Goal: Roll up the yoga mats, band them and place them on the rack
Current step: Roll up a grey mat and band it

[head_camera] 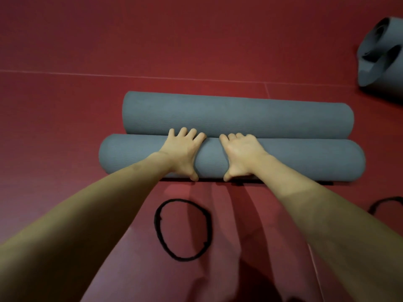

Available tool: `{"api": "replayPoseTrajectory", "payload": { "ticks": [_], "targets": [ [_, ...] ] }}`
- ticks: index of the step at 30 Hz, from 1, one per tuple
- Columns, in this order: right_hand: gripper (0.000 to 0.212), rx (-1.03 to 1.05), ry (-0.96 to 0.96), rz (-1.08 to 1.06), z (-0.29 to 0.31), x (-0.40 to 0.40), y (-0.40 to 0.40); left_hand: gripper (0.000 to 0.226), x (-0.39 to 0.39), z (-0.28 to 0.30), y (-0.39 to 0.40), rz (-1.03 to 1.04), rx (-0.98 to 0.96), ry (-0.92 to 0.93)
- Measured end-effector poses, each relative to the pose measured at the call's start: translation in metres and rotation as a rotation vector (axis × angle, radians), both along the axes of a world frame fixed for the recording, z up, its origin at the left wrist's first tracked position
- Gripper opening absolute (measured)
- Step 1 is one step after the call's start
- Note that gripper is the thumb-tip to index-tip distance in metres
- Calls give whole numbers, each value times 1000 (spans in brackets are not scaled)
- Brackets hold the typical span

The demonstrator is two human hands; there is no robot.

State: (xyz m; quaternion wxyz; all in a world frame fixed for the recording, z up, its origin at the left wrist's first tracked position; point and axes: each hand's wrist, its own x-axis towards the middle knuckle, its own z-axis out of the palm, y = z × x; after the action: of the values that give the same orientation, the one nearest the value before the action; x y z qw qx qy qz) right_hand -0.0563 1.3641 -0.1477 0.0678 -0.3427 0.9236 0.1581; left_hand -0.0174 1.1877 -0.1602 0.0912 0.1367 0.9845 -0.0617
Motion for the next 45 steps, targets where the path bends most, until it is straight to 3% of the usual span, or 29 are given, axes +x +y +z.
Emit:
{"api": "replayPoseTrajectory", "payload": {
  "ticks": [8,12,18,22,27,32,36,43,45],
  "targets": [
    [92,-3,-89,44,4,26,8,109,30,2,0,-43,13,-13],
    [70,-210,-239,-171,4,18,13,114,33,0,3,-23,10,-9],
    [67,-255,-255,-337,-13,13,-2,115,18,3,-3,-44,85,-34],
    [69,-230,-156,-378,-17,-3,-9,110,5,5,-12,-73,89,-12],
    [68,-214,-136,-518,-14,-22,-17,109,-6,4,-25,0,271,-71],
    [66,-272,-134,-540,-18,-39,-19,77,-21,3,-29,88,408,-138],
    [68,-282,-130,-552,-21,-49,-19,64,-35,8,-32,203,491,-221],
    [69,-270,-68,-476,-24,-51,-15,79,-58,12,-35,269,397,-276],
    [68,-273,-53,-441,-25,-50,-13,74,-67,10,-38,300,384,-323]
  ]
}}
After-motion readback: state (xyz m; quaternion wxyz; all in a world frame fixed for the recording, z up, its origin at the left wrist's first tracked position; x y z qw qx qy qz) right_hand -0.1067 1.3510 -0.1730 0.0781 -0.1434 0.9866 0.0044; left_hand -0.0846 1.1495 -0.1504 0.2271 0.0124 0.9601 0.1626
